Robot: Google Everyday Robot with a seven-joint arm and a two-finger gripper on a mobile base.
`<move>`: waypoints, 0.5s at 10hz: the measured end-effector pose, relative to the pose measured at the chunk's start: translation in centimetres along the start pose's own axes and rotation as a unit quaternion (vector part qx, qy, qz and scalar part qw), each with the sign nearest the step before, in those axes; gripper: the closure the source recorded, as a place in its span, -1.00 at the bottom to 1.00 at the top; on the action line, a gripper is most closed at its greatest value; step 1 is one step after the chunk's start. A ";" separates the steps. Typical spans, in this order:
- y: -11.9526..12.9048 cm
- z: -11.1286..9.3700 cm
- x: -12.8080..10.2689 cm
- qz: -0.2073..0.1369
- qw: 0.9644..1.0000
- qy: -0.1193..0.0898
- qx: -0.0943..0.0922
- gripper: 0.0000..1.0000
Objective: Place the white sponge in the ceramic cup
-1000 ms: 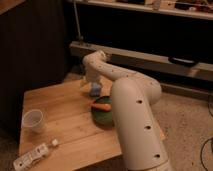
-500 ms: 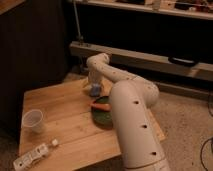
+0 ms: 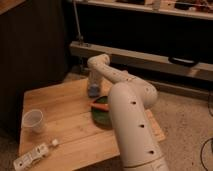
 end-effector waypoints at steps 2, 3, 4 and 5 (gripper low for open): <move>0.0 0.5 -0.4 0.006 1.000 -0.011 -0.002 0.62; 0.0 0.4 -0.5 0.006 1.000 -0.012 -0.003 0.78; 0.0 0.3 -0.5 0.005 1.000 -0.013 -0.003 0.93; 0.0 0.3 -0.6 0.005 1.000 -0.013 -0.003 1.00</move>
